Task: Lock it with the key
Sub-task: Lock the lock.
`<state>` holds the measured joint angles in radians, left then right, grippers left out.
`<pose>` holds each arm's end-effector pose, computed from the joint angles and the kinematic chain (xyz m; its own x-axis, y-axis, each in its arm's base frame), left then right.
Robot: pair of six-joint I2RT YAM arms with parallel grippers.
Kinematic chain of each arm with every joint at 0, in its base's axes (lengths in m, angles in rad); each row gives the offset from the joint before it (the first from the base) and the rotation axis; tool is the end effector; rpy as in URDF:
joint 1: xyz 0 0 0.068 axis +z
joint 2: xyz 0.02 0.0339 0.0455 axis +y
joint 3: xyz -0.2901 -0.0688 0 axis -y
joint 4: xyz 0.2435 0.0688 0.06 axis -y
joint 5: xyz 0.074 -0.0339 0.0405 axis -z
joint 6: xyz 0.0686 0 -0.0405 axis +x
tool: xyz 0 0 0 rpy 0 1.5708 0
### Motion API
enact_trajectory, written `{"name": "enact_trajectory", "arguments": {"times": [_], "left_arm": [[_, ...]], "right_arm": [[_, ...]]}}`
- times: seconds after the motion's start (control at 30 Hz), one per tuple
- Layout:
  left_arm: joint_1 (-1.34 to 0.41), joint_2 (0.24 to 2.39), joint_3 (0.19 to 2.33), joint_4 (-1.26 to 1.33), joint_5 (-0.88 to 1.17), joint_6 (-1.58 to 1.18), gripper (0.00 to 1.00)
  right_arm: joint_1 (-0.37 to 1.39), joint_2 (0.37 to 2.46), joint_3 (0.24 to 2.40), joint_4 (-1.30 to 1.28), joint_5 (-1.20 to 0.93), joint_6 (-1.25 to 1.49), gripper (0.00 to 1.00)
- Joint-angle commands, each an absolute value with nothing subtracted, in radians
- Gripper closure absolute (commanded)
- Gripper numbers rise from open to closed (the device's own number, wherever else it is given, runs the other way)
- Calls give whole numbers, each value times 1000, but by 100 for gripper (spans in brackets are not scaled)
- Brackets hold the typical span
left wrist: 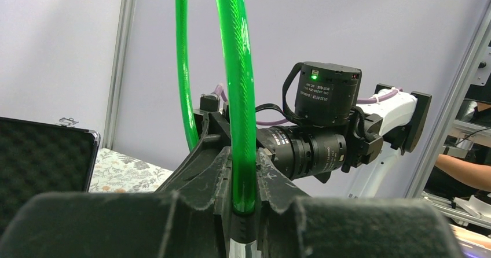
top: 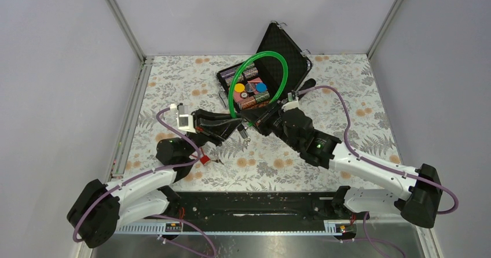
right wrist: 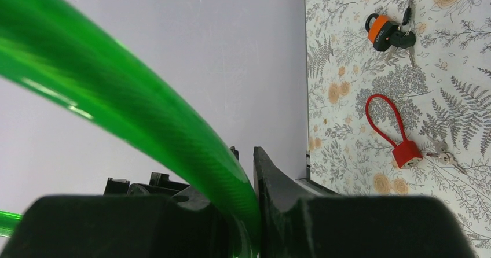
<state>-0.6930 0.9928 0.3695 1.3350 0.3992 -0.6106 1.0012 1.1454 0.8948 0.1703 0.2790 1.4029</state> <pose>0.1354 -0.1471 0.3527 -0.0556 -0.6405 -0.7660 0.9559 0.1875 -0.2262 0.1726 0.2345 0.3643 -0.6594 0.7278 -0.1883 -0.0679 0.1919 0.9791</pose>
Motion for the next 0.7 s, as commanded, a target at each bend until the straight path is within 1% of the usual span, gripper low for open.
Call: {"name": "enact_trajectory", "arguments": {"times": [0.0,0.1,0.13,0.43,0.47,0.6,0.67], "left_arm": [[-695,985,381,1391,328,-577,100],[-694,948,390,1393,333,-572,100],[-695,938,393,1393,341,-571,100],[-695,875,426,1402,444,-592,100],[-694,869,426,1404,444,-593,100],[-695,853,430,1406,432,-600,100],[-694,845,434,1406,419,-615,100]], "right_arm": [[1038,1127,913,243,194,1389,89],[1038,1098,888,239,209,1369,83],[1037,1086,880,241,210,1357,79],[1038,983,805,253,297,1305,60],[1037,973,801,252,307,1298,57],[1037,922,767,269,333,1232,33],[1037,887,722,342,325,1167,24]]}}
